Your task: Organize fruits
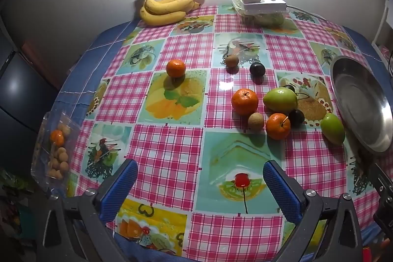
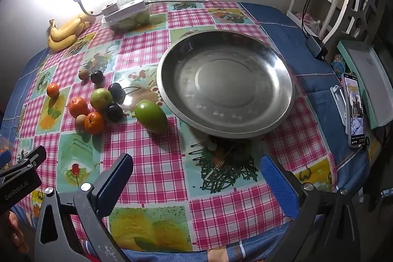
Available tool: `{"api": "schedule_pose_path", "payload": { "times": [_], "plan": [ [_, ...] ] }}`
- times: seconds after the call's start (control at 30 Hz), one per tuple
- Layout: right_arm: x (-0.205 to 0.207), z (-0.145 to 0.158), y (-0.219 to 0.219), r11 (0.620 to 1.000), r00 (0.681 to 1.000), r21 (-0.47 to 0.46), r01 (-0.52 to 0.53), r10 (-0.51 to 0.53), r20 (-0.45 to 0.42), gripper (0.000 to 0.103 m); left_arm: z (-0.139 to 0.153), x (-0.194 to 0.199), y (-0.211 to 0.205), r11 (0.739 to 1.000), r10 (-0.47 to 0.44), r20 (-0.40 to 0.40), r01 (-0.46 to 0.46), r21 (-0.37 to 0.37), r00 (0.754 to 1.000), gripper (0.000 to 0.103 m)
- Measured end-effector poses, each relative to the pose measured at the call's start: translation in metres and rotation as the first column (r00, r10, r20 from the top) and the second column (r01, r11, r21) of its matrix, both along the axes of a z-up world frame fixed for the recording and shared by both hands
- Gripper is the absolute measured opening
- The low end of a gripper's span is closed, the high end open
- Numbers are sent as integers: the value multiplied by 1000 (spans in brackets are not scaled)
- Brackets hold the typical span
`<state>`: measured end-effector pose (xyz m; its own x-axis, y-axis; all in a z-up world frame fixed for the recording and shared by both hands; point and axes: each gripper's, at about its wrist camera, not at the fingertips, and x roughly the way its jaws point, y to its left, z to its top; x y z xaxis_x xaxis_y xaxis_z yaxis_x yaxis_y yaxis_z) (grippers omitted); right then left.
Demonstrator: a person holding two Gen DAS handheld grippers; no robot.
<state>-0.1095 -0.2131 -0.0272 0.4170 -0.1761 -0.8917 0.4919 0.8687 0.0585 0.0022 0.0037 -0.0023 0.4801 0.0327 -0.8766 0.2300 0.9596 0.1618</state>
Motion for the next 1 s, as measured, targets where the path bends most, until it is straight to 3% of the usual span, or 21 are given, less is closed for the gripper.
{"api": "schedule_pose_path", "payload": {
  "times": [1.0],
  "plan": [
    [0, -1, -1, 1000, 1000, 1, 2, -2, -2, 103, -1, -1, -2, 1000, -9, -1, 9, 13, 1000, 103]
  ]
}}
